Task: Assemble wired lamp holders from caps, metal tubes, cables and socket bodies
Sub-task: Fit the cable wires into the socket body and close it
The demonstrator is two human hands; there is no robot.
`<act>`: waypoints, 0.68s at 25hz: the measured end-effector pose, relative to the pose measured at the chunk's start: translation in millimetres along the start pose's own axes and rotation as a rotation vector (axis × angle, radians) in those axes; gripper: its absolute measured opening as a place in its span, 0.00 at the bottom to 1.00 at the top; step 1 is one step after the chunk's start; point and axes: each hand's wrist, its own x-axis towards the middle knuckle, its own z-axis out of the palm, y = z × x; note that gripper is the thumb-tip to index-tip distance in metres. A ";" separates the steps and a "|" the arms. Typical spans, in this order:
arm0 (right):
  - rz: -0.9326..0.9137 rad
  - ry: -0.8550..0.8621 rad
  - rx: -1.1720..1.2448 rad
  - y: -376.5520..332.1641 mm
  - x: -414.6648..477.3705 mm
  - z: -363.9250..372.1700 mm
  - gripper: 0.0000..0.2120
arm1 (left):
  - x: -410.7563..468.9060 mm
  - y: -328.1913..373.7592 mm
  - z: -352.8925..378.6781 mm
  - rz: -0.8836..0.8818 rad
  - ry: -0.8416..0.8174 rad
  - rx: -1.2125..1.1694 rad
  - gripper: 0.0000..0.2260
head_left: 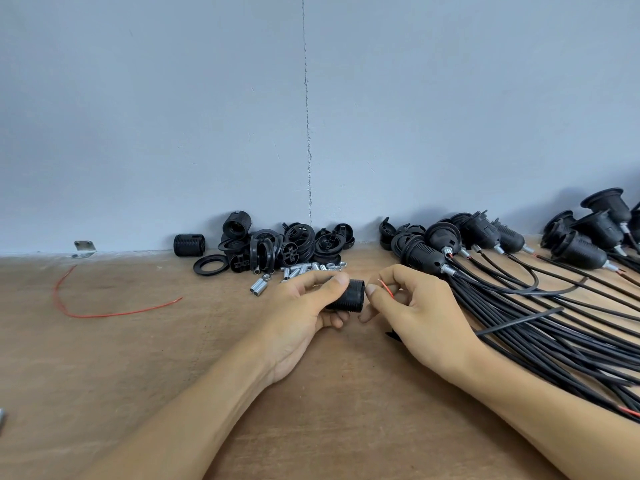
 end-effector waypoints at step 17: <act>-0.094 -0.127 0.253 -1.9 3.8 -9.3 0.07 | 6.8 14.1 -11.6 -0.256 -0.004 -0.144 0.13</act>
